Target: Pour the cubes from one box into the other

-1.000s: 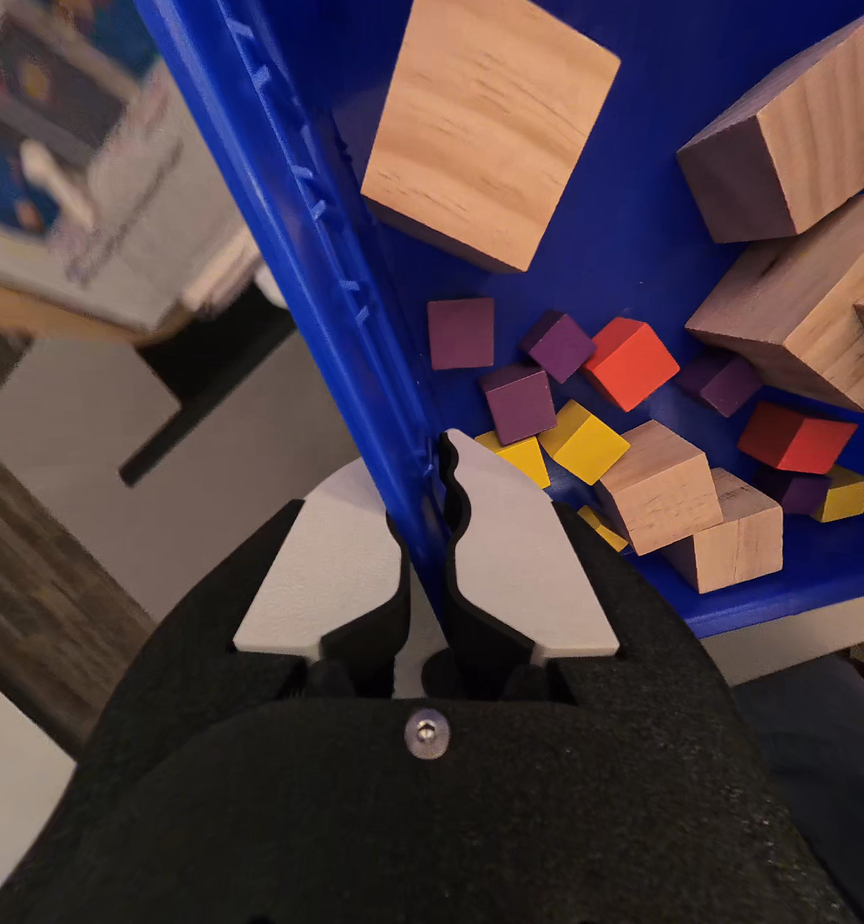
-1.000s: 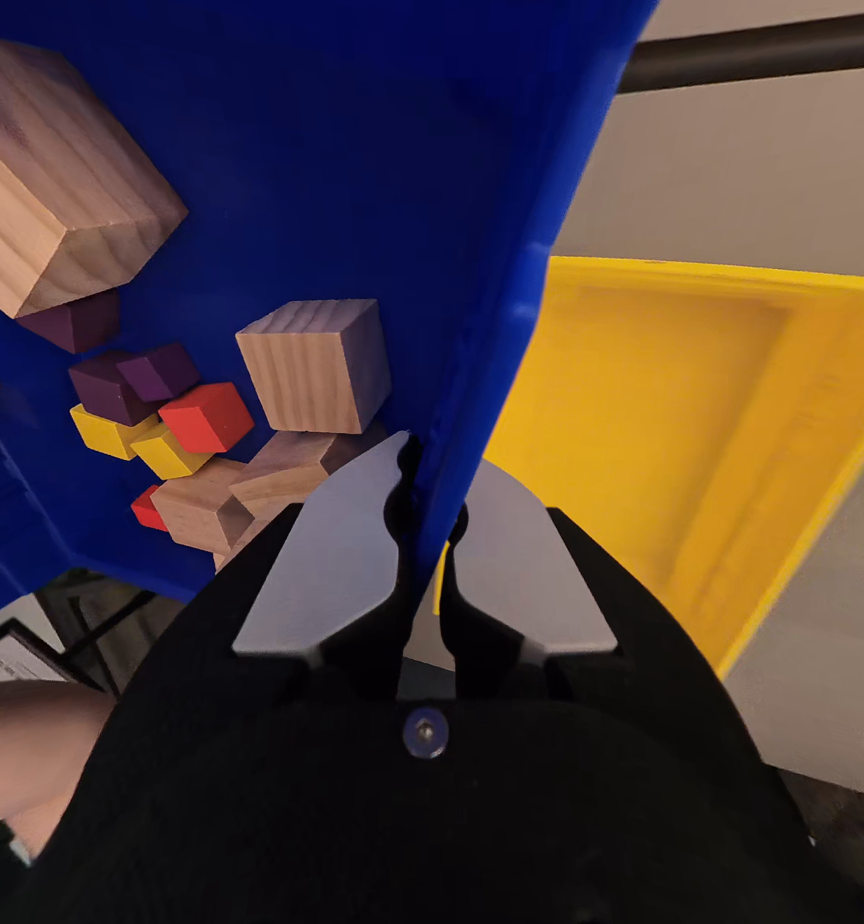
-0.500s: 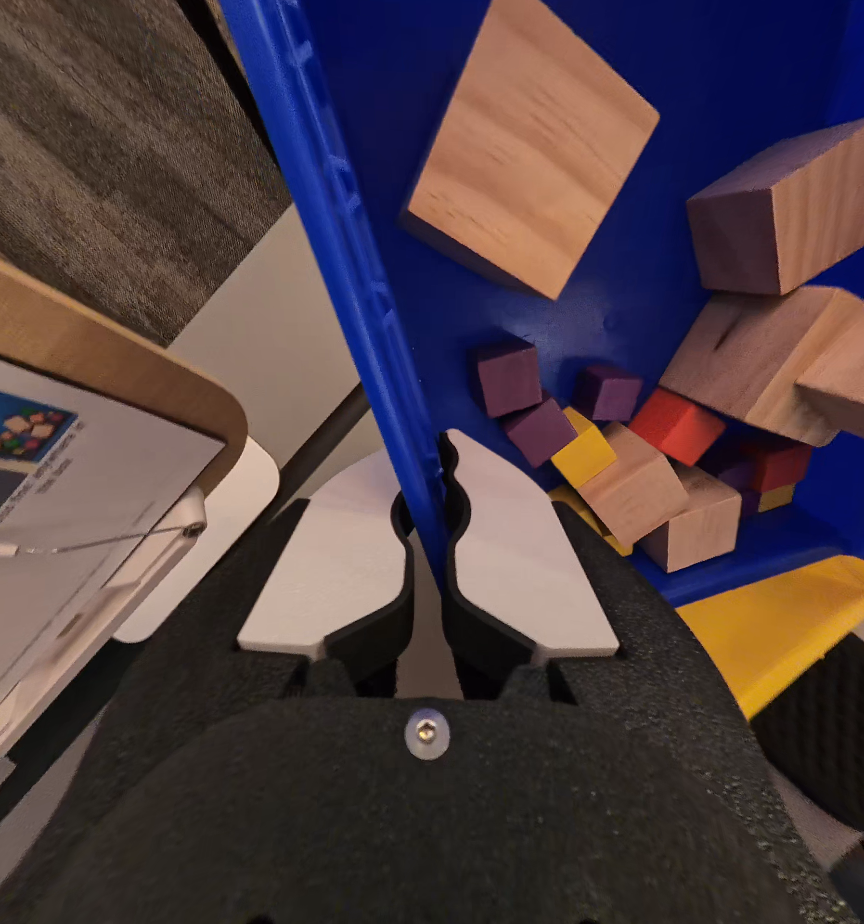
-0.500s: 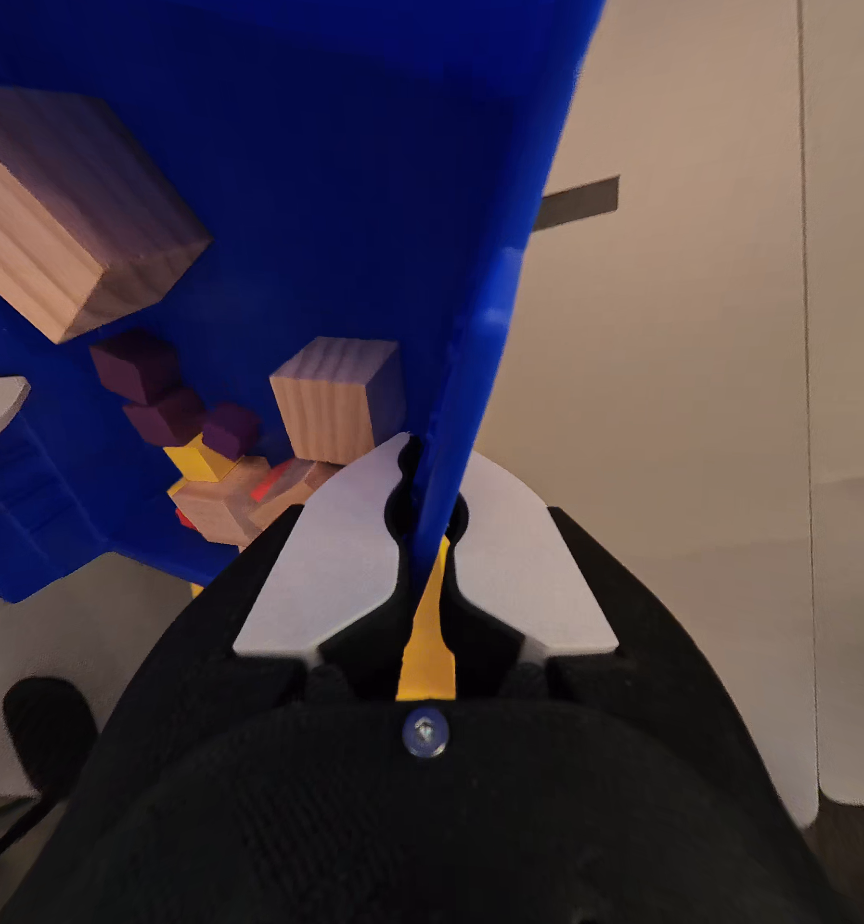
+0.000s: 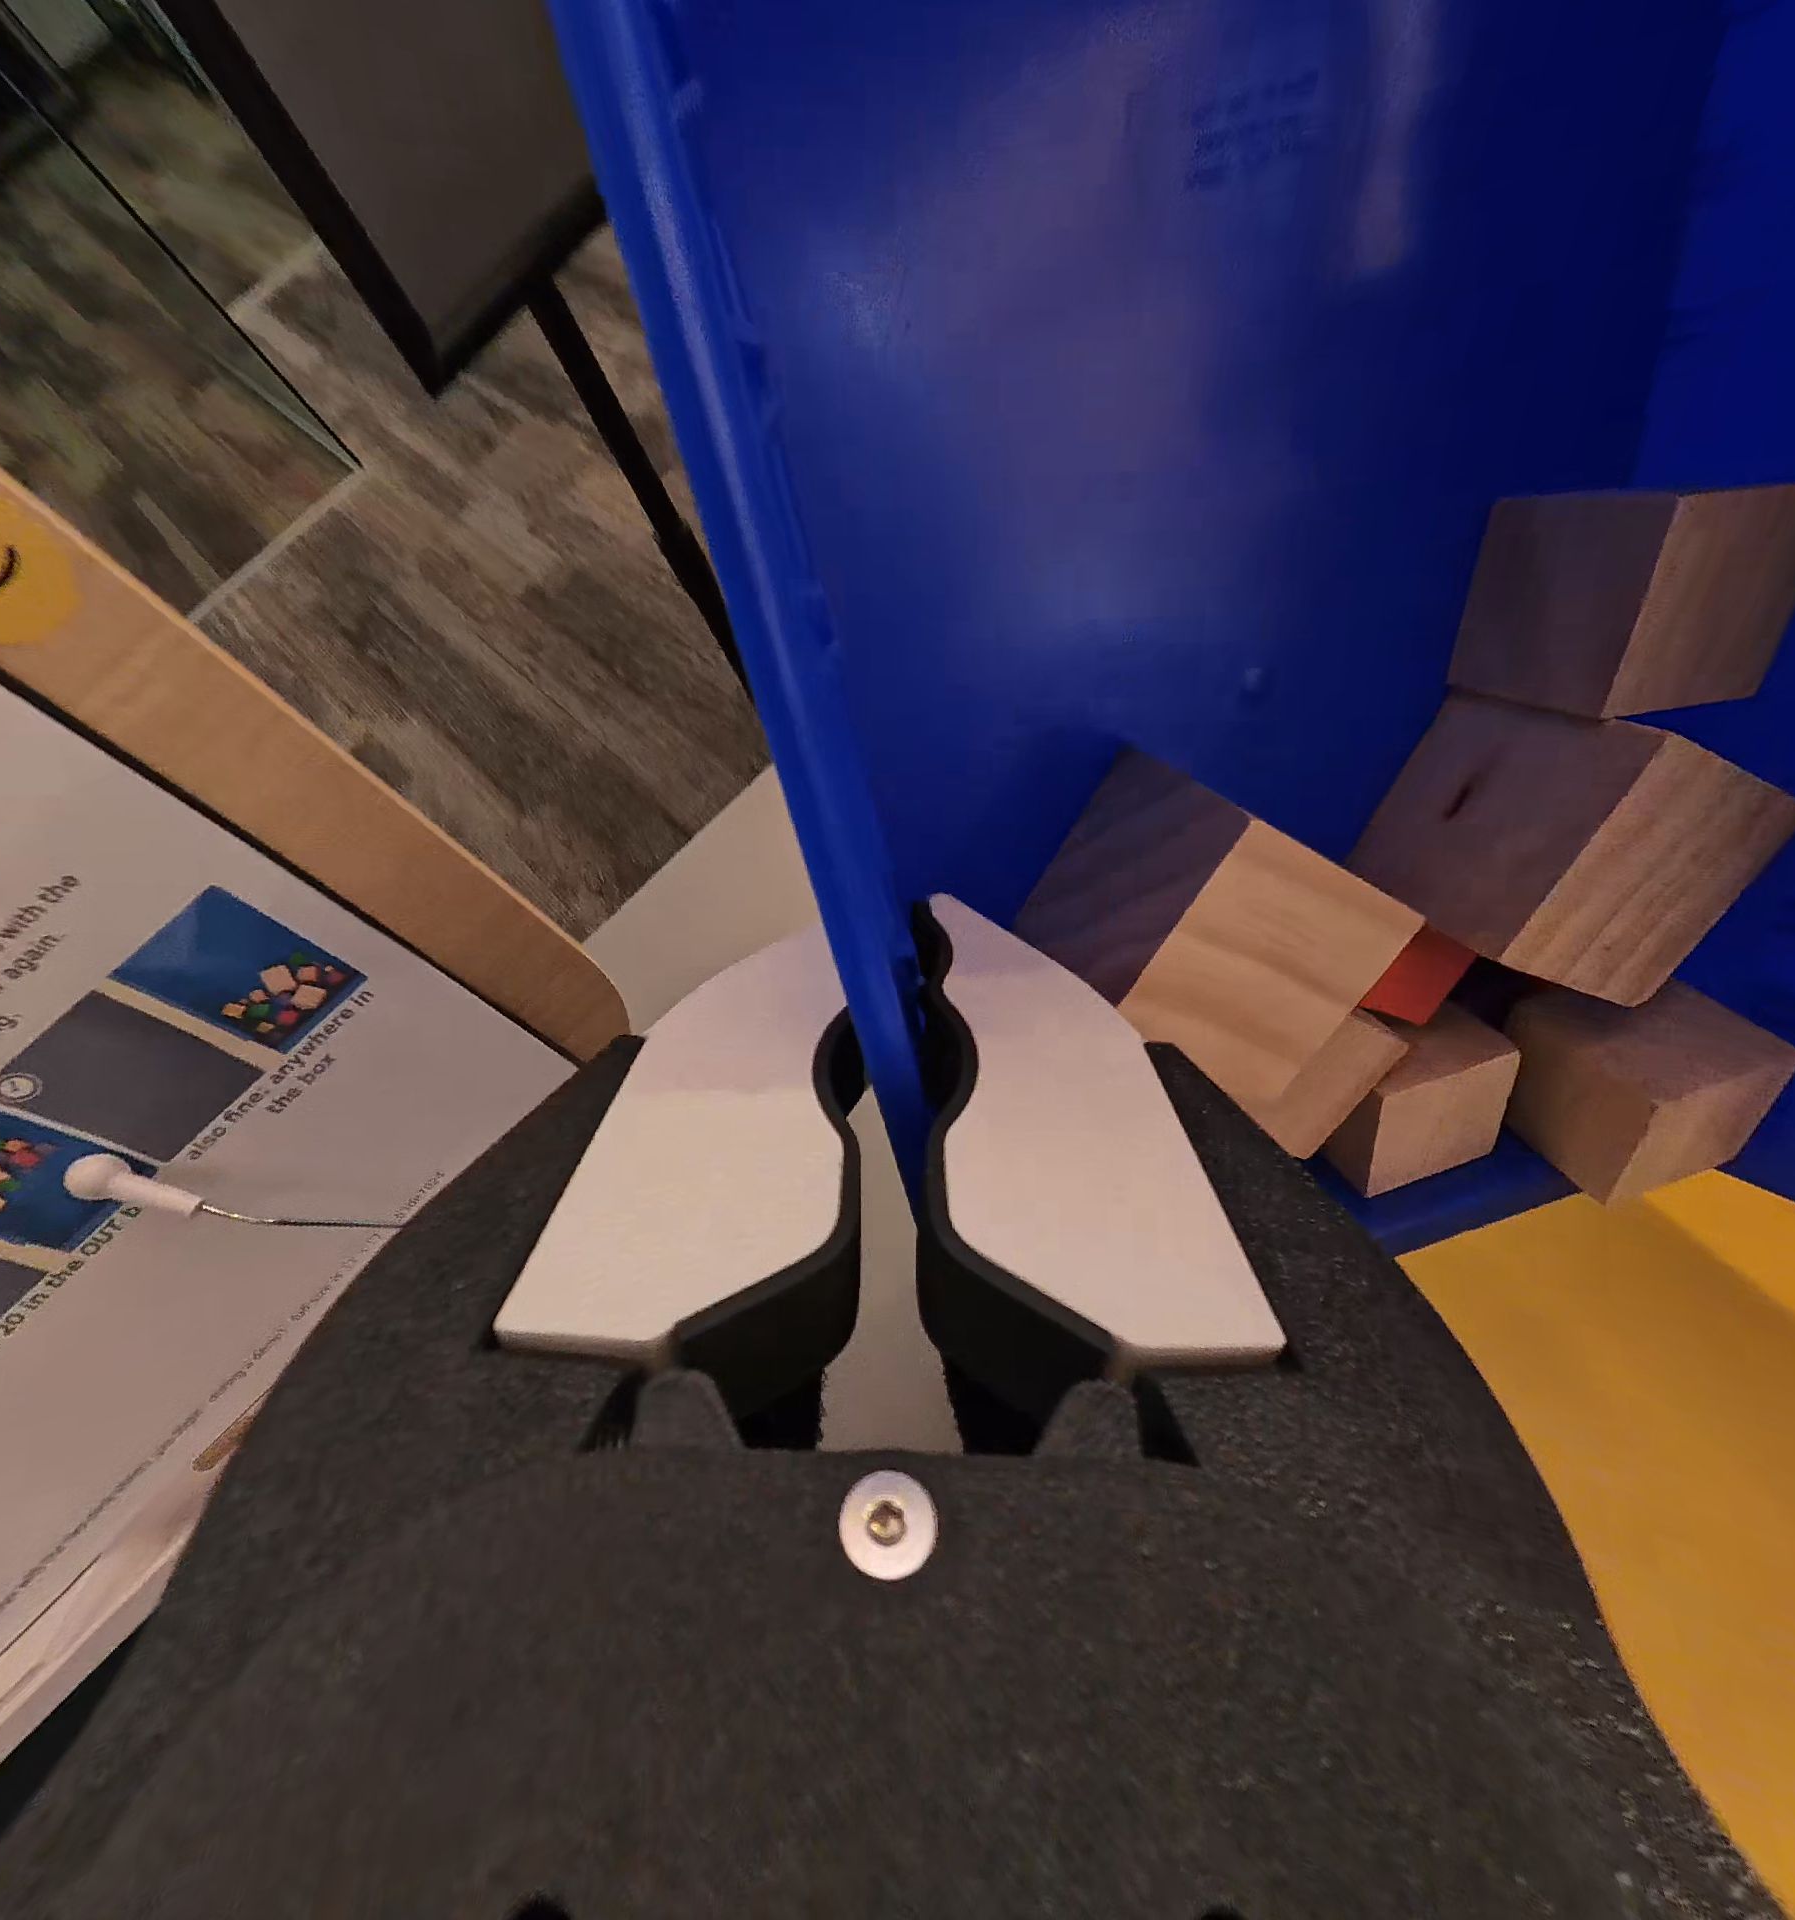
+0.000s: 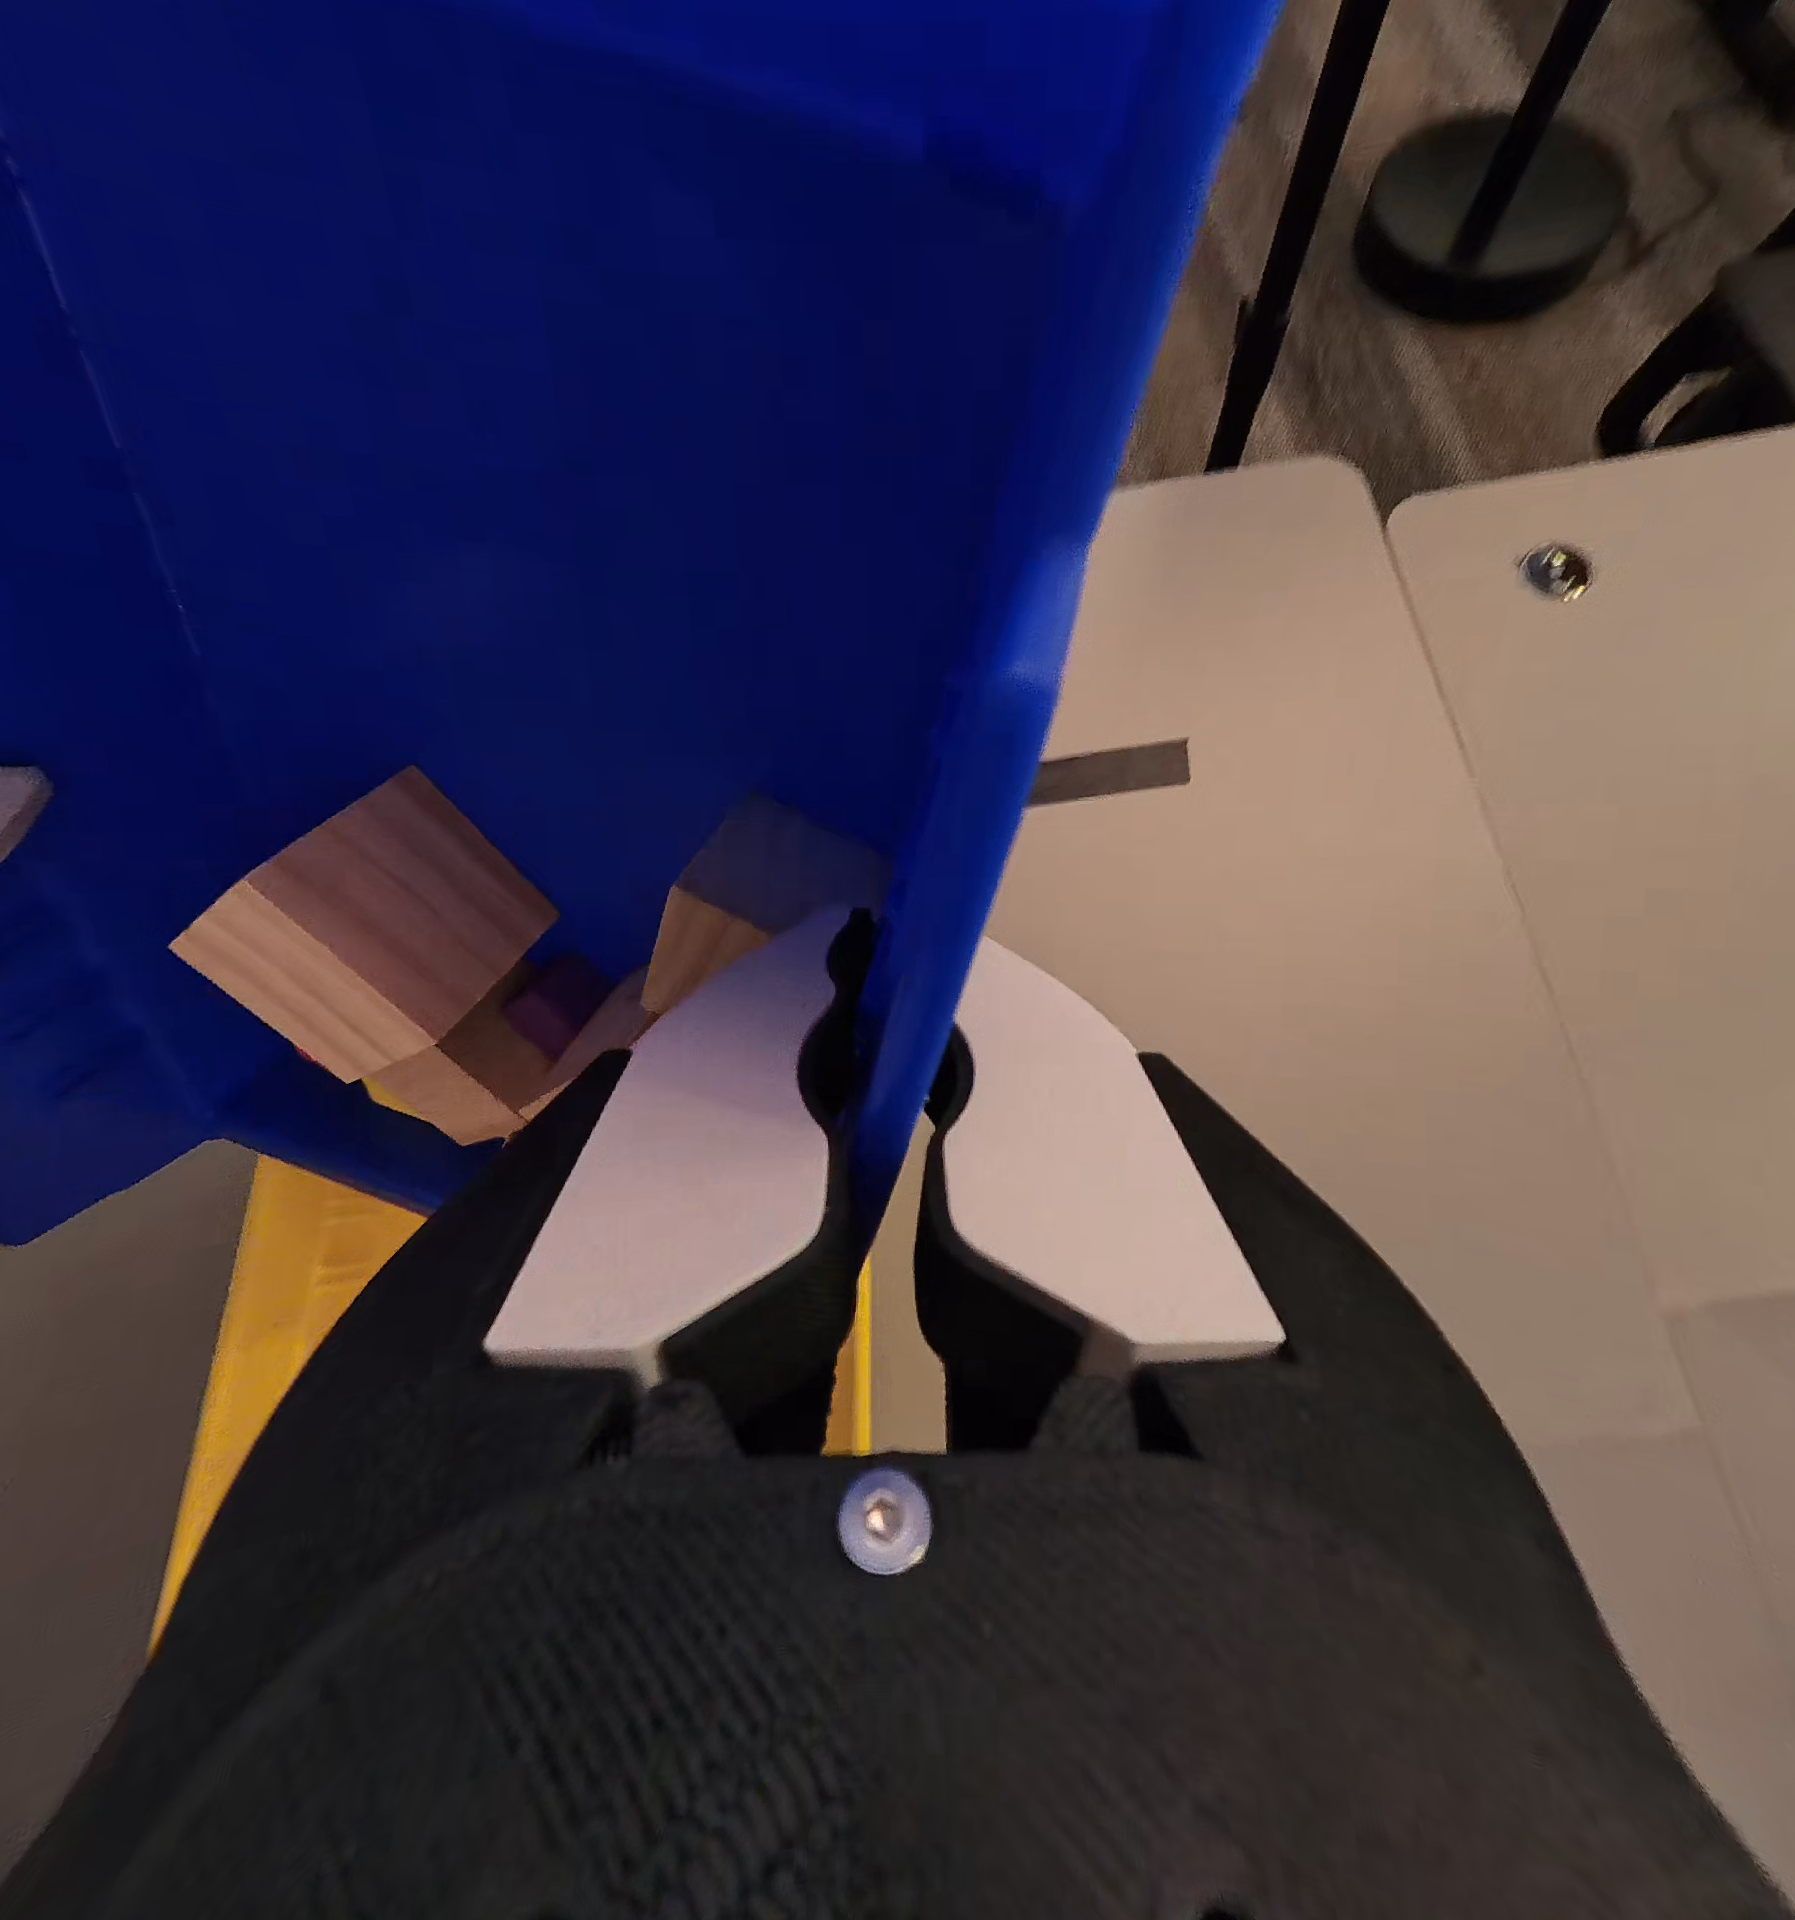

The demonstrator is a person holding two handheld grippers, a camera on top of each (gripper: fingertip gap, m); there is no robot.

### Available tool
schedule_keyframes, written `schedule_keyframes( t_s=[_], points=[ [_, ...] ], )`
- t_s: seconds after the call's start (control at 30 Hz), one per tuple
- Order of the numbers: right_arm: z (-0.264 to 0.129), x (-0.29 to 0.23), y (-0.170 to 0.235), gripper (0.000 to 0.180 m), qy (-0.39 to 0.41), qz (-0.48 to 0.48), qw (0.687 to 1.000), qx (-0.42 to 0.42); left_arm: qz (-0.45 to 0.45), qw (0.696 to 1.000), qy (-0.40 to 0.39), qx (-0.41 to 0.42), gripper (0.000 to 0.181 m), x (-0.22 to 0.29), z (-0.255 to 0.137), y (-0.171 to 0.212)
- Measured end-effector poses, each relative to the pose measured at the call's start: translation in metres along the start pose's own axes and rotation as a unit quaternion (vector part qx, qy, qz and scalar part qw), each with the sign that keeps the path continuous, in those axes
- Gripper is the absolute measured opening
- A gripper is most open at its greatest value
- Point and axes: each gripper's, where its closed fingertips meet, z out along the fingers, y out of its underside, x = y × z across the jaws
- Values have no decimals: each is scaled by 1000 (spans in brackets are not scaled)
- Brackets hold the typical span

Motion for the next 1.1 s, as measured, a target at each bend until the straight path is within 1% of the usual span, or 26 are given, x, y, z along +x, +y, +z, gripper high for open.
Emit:
schedule_keyframes(
  t_s=[0.2, 0.37, 0.63, 0.83, 1.1],
  points=[
    [-25, -6, 2, 6, 22, -19, 994, 106, -5, 996, -20, 82, 5, 5, -19, -1],
    [-45, -10, 6, 6, 34, -32, 982, 181, 10, 989, -34, 143, 5, 10, -36, -3],
    [-62, -15, 20, 6, 45, -46, 961, 270, 32, 971, -48, 233, 5, 18, -51, 2],
    [-75, -20, 36, 6, 45, -40, 941, 333, 39, 951, -42, 304, 5, 26, -63, 7],
    [-92, -20, 57, 7, 63, -24, 919, 388, 58, 937, -26, 343, 6, 39, -70, 11]
  ],
)
